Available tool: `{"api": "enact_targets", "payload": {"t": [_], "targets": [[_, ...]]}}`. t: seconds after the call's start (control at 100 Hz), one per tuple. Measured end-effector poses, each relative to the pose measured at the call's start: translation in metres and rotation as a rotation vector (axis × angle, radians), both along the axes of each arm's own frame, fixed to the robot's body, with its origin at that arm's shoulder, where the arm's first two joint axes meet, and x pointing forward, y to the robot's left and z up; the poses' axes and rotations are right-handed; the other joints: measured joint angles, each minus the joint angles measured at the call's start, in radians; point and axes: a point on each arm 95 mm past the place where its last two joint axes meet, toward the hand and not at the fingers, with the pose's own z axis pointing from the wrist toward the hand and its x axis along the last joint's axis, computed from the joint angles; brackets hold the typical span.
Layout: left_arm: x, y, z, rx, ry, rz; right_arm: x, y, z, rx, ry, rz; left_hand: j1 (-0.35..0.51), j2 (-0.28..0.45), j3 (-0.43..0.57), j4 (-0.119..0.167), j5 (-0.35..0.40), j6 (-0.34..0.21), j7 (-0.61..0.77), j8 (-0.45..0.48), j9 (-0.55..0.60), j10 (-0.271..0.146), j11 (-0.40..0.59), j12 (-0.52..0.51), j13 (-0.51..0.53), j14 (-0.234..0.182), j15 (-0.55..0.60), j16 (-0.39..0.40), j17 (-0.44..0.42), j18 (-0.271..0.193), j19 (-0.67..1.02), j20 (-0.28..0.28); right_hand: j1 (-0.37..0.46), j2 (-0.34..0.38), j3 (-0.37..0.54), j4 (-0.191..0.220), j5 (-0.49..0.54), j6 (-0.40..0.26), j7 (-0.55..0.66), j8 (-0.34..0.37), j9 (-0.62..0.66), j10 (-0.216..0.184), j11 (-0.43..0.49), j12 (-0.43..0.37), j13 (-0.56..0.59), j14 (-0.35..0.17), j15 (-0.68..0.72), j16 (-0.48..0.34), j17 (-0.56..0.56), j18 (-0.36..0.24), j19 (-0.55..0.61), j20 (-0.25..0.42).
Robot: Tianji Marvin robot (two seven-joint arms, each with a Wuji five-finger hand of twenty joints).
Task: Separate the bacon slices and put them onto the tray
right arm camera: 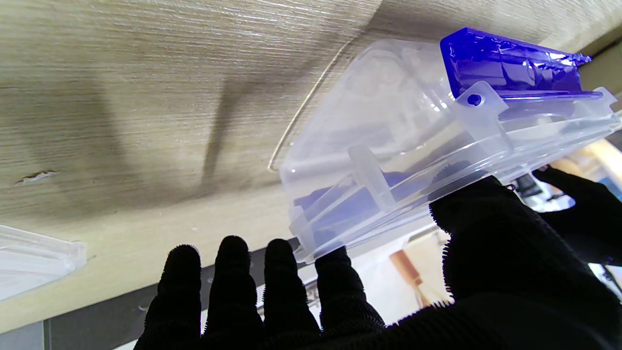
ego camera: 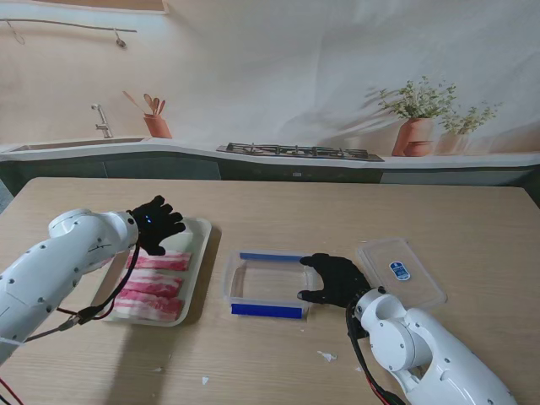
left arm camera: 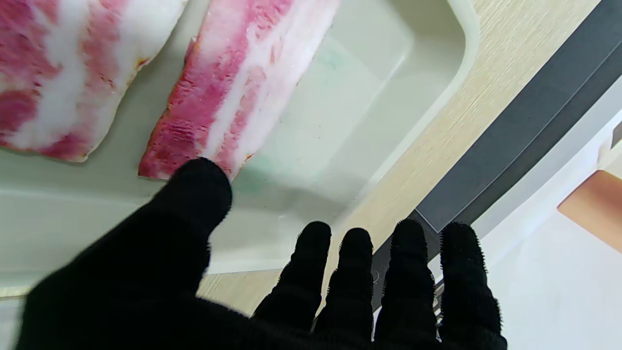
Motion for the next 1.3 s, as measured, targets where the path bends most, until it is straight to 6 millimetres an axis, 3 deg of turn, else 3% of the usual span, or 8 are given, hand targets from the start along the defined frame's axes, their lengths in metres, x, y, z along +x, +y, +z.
{"api": "enact_targets", "payload": {"t": [0.09,0.18,0.2,0.36,0.6,0.99,1.19,1.3], "targets": [[0.0,0.002,0.002,-0.018,-0.016,0.009,0.0,0.0,0.0,0.0,0.0,0.0,-0.026,0.03,-0.089,0.01,-0.049,0.001,-0.014,-0.018,-0.014,0.01,-0.085,-0.055,-0.055,0.006,-0.035,-0.036,-0.015,0.0,-0.013,-0.013,0.0,0.0,0.0,0.0,-0.002,0.0,0.0,0.0,0.0,0.0,0.0,0.0,0.0,0.0,0.0,0.0,0.0,0.0,0.0,0.0],[-0.001,0.006,0.007,-0.068,-0.046,0.032,0.0,0.0,0.0,0.001,0.0,0.0,-0.037,0.05,-0.151,0.011,-0.062,0.003,-0.031,-0.03,-0.015,0.011,-0.116,-0.071,-0.076,0.007,-0.06,-0.068,-0.022,0.0,-0.035,-0.028,0.0,0.0,0.0,0.0,-0.009,0.0,0.0,0.0,0.0,0.0,0.0,0.0,0.0,0.0,0.0,0.0,0.0,0.0,0.0,0.0],[-0.002,0.007,0.008,-0.078,-0.052,0.039,0.0,0.0,0.0,0.002,0.0,0.0,-0.037,0.059,-0.171,0.022,-0.062,0.003,-0.032,-0.033,-0.015,0.011,-0.12,-0.071,-0.076,0.006,-0.065,-0.072,-0.022,0.0,-0.04,-0.029,0.0,0.0,0.0,0.0,-0.009,0.0,0.0,0.0,0.0,0.0,0.0,0.0,0.0,0.0,0.0,0.0,0.0,0.0,0.0,0.0],[-0.006,0.006,0.018,-0.151,-0.089,0.045,0.0,0.0,0.0,0.003,-0.002,0.004,-0.037,0.059,-0.187,0.042,-0.062,0.003,-0.043,-0.04,-0.016,0.011,-0.122,-0.072,-0.076,0.005,-0.069,-0.073,-0.022,0.001,-0.048,-0.032,0.0,0.0,0.0,0.0,-0.009,0.0,0.0,0.0,0.0,0.0,0.0,0.0,0.0,0.0,0.0,0.0,0.0,0.0,0.0,0.0],[-0.016,0.001,0.042,-0.35,-0.13,0.066,0.0,0.0,0.0,0.004,-0.003,0.005,-0.037,0.097,-0.205,0.043,-0.062,0.003,-0.044,-0.04,-0.016,0.011,-0.122,-0.072,-0.076,0.005,-0.078,-0.073,-0.022,0.011,-0.048,-0.037,0.0,0.001,0.0,0.0,-0.009,0.0,0.0,0.0,0.0,0.001,0.0,0.0,0.0,0.0,0.0,0.0,0.0,0.0,0.0,0.0],[-0.055,-0.033,0.058,-0.938,-0.082,0.142,-0.001,-0.001,0.002,0.03,-0.024,0.015,0.003,0.117,-0.227,0.043,-0.059,0.003,-0.018,-0.038,-0.016,0.011,-0.064,-0.049,-0.076,0.021,-0.059,-0.071,-0.024,0.035,-0.054,-0.039,0.0,0.011,-0.025,0.0,-0.01,-0.001,0.0,0.0,0.0,0.005,0.0,0.0,0.0,0.0,0.0,0.0,0.0,0.0,0.0,0.0],[-0.072,-0.052,0.051,-1.009,-0.047,0.139,-0.001,0.001,0.005,0.054,-0.047,0.029,0.004,0.117,-0.232,0.043,-0.036,0.003,-0.017,-0.033,-0.016,0.011,-0.057,-0.047,-0.076,0.021,-0.059,-0.071,-0.024,0.036,-0.073,-0.042,0.0,0.011,-0.043,0.0,-0.012,-0.139,0.0,0.0,0.0,0.004,0.0,-0.004,0.0,0.0,0.0,0.0,0.0,0.009,0.0,0.0],[-0.078,-0.06,0.045,-1.037,-0.027,0.136,-0.001,0.001,0.005,0.057,-0.051,0.03,0.005,0.117,-0.243,0.043,-0.036,0.002,-0.017,-0.033,-0.016,0.011,-0.05,-0.046,-0.076,0.021,-0.059,-0.071,-0.024,0.037,-0.073,-0.042,0.0,0.023,-0.061,0.0,-0.013,-0.182,0.0,0.0,0.0,0.004,-0.018,-0.012,0.0,0.001,-0.001,0.0,0.0,0.011,0.0,0.0]]}}
